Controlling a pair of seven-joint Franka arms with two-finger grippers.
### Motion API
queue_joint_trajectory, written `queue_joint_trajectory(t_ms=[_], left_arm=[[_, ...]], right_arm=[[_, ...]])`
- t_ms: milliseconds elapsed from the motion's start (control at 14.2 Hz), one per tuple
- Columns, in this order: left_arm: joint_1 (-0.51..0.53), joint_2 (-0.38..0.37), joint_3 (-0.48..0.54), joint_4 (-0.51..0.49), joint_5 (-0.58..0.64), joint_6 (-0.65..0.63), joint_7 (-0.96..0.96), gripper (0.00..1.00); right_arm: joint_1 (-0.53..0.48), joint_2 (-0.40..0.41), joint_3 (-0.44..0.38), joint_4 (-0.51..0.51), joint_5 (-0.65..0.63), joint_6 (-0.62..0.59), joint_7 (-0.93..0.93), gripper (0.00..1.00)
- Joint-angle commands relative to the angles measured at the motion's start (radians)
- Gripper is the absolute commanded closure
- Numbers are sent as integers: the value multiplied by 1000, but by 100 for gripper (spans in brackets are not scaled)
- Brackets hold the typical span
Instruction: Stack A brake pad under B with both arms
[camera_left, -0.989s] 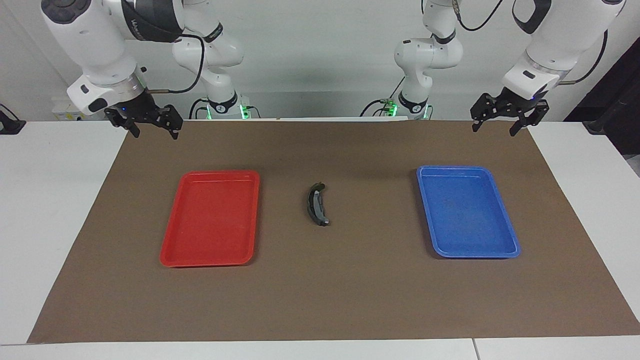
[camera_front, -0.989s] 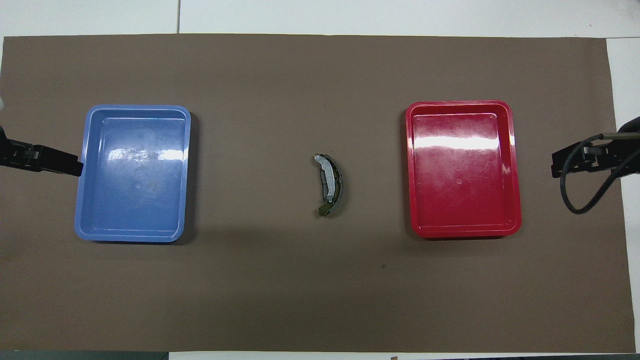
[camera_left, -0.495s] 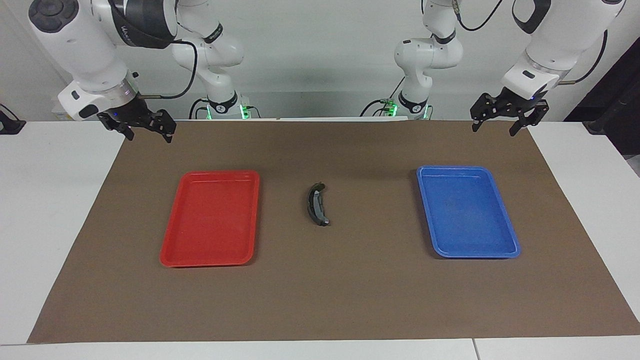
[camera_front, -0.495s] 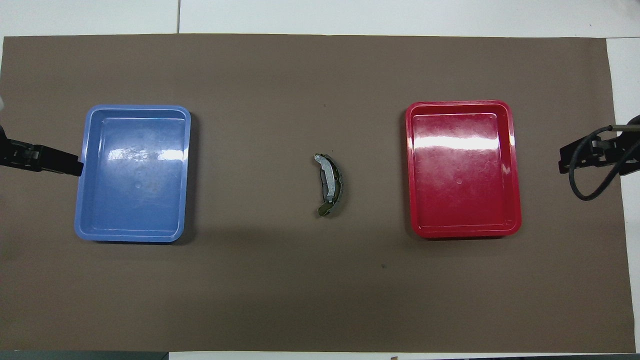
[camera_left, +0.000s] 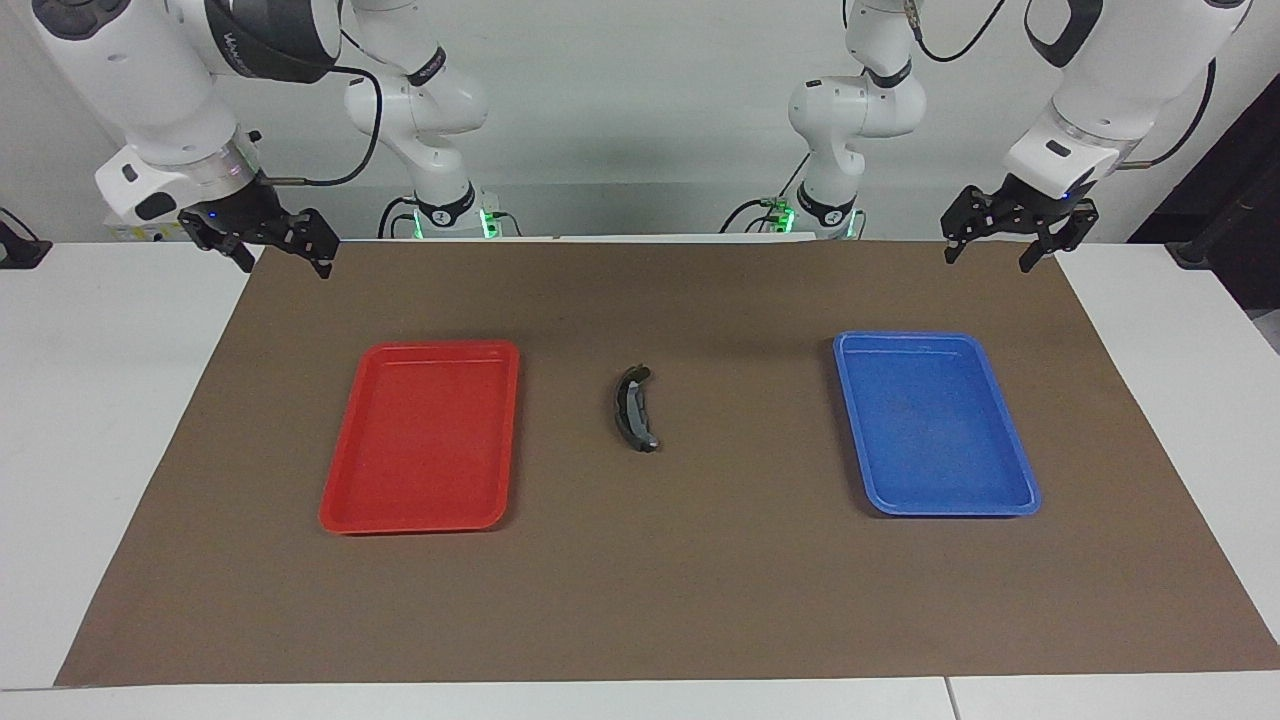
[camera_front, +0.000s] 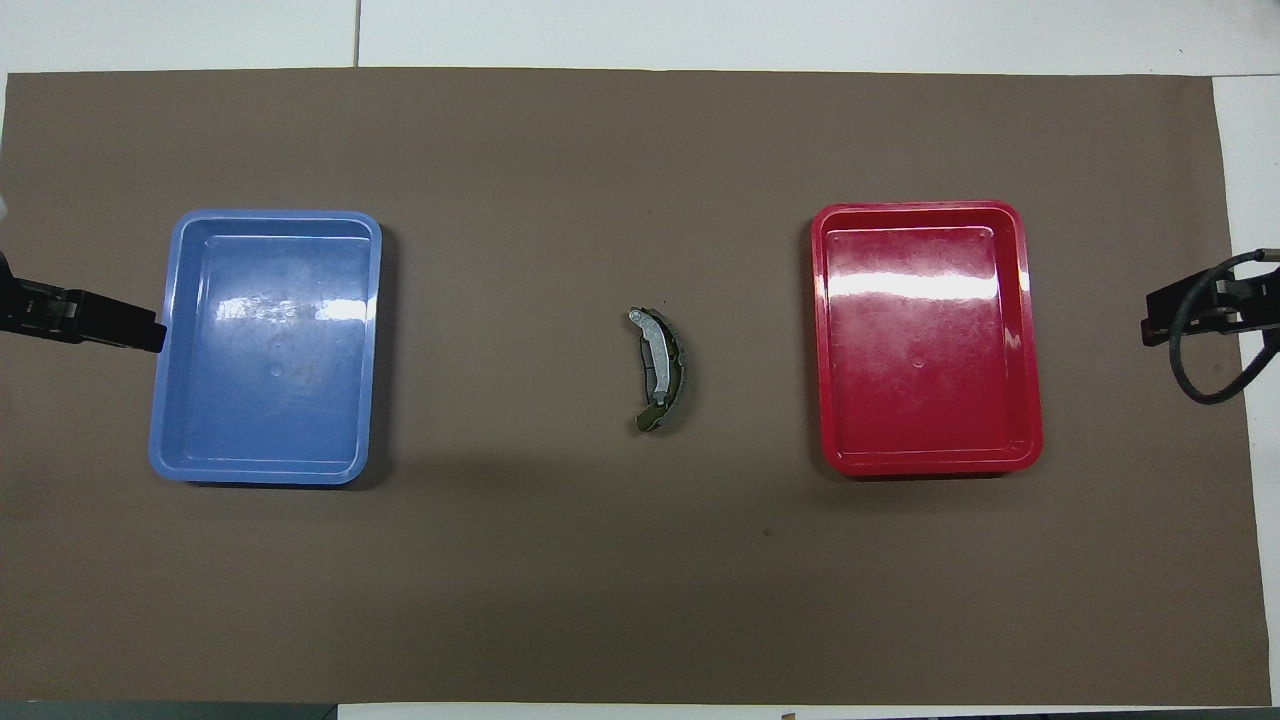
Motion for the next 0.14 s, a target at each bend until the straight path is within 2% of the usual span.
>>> queue_joint_trajectory(t_ms=[0, 71], left_arm=[[7, 1, -5, 12, -9, -13, -11, 0], [7, 1, -4, 12, -9, -13, -9, 0]], right_arm=[[-13, -10, 3, 1, 6, -16, -28, 0], [-13, -11, 5, 1, 6, -14, -28, 0]])
